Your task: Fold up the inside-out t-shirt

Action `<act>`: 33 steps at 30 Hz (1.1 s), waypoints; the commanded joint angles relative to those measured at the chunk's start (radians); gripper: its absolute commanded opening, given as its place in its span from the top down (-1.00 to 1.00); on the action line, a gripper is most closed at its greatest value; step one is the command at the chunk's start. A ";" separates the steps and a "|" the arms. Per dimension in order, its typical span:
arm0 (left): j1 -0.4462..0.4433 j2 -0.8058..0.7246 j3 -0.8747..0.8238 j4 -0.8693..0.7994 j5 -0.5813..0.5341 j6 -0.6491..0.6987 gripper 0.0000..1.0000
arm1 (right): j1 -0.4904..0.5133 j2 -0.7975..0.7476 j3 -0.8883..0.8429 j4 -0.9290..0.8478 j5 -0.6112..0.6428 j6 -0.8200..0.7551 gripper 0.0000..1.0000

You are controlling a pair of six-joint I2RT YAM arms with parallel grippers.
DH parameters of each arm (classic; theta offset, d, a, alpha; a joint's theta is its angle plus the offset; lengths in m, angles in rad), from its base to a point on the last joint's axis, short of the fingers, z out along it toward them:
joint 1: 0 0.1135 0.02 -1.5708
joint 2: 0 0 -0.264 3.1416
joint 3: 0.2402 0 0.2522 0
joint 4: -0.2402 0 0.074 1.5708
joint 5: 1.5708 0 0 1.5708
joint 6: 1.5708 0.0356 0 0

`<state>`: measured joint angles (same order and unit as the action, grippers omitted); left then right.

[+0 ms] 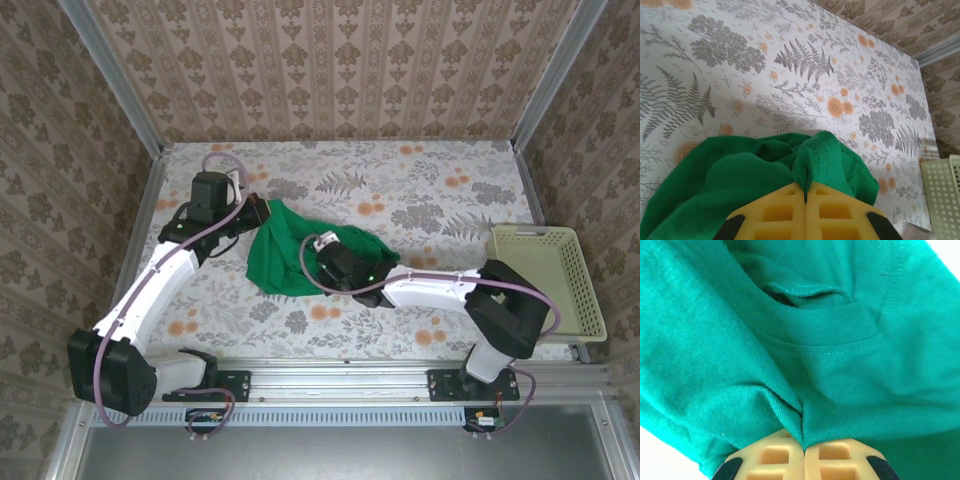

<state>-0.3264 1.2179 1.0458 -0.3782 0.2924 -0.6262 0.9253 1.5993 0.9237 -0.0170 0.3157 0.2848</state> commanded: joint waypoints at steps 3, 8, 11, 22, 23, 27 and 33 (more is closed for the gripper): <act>0.070 -0.064 0.134 -0.103 0.007 0.074 1.00 | -0.052 -0.238 0.136 -0.164 0.033 -0.084 1.00; 0.075 -0.198 0.189 -0.084 0.074 0.101 1.00 | -0.126 -0.444 0.273 -0.295 -0.101 -0.119 1.00; 0.033 -0.265 0.134 -0.004 0.111 0.065 1.00 | -0.187 -0.482 0.301 -0.327 -0.251 -0.107 1.00; -0.005 0.021 -0.059 -0.170 -0.084 0.015 1.00 | -0.354 -0.072 0.309 -0.299 -0.441 -0.024 1.00; 0.006 0.062 -0.058 -0.182 -0.088 0.015 1.00 | -0.360 -0.021 0.341 -0.315 -0.430 -0.024 1.00; 0.023 0.176 -0.023 -0.215 -0.099 0.040 0.85 | -0.379 0.157 0.484 -0.395 -0.331 -0.019 0.66; -0.055 0.150 0.059 -0.302 -0.296 0.140 -0.16 | -0.372 0.087 0.455 -0.417 -0.290 -0.029 -0.26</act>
<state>-0.3359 1.4151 1.0355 -0.6201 0.1257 -0.5465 0.5526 1.7809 1.3842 -0.4049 -0.0135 0.2573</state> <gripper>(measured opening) 0.557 0.604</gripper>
